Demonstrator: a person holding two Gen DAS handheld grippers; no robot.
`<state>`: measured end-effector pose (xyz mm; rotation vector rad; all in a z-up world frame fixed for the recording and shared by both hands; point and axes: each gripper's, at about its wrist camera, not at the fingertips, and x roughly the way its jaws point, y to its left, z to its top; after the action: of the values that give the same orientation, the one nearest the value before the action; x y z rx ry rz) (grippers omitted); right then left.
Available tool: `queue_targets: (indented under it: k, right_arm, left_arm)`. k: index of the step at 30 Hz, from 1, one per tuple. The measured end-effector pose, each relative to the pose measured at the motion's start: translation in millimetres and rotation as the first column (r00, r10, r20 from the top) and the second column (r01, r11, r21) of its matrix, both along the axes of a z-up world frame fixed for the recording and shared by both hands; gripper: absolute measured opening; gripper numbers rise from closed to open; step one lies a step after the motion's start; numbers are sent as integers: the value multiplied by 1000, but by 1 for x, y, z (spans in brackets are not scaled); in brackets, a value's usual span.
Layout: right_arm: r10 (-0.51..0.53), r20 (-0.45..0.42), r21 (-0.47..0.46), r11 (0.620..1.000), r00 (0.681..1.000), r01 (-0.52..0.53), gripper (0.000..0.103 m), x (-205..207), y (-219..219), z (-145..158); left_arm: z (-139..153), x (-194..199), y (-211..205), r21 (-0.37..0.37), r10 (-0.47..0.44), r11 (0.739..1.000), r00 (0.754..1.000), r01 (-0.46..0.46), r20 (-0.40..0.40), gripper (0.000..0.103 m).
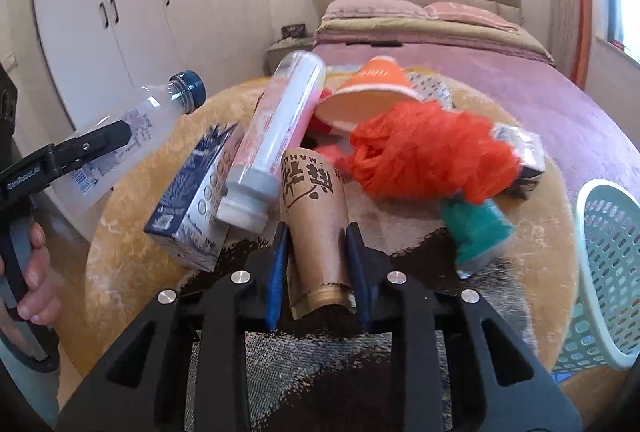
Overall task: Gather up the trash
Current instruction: 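Carry the brown paper cup into the blue basket and open the right gripper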
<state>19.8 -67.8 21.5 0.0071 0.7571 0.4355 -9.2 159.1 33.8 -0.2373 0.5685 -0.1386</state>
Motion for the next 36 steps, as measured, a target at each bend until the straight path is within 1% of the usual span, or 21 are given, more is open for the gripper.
queue_targets:
  k: [5,10,12,14,16,17,18,20,21,24,26,28,32,35,36]
  right_arm:
    - [-89,39,40,995,995,87,26,-3,-36,17]
    - [-203,80,62,978,976,199,26,-13,-86,29]
    - [-257,88,75,965,962,251,26,-15,-111,32]
    - [-314,71,106,946,947,306,26,-17,-140,31]
    - [-369,35,146,921,929,360,26,-16,-172,27]
    - [-408,19,153,903,913,401,26,-16,-190,22]
    - [-451,5,150,883,892,445,26,-16,-207,18]
    - [-512,-31,149,847,858,511,26,-14,-235,8]
    - [-535,-51,154,830,843,536,26,-13,-248,3]
    - [-597,-99,158,781,796,605,26,-10,-281,-13]
    - [-627,-124,148,755,769,639,26,-7,-299,-23]
    - [-641,-149,146,739,753,658,26,-5,-310,-33]
    - [-665,-173,115,719,727,685,26,-2,-323,-49]
    - [-672,-182,107,712,718,694,28,-3,-328,-57]
    - [-673,-184,104,711,716,695,29,-3,-329,-57]
  left_arm:
    - [21,-1,-40,30,-81,996,995,80,49,46]
    - [28,11,-98,56,-187,981,981,184,53,46]
    - [29,16,-125,68,-234,971,971,230,54,46]
    - [28,22,-152,88,-271,960,961,267,46,46]
    - [27,29,-184,85,-335,940,942,331,33,46]
    - [25,33,-196,85,-360,930,932,357,29,46]
    - [24,38,-217,90,-396,915,918,393,21,46]
    - [19,46,-241,88,-440,895,898,438,6,46]
    - [14,55,-261,79,-473,878,881,472,-16,46]
    - [0,76,-296,47,-522,849,850,526,-72,46]
    - [-10,88,-317,33,-541,837,834,547,-106,46]
    - [-25,102,-338,26,-548,830,824,556,-145,46]
    - [-49,112,-359,32,-562,816,805,577,-192,46]
    - [-65,120,-376,64,-554,813,804,578,-215,46]
    - [-66,120,-379,61,-556,812,802,580,-218,46]
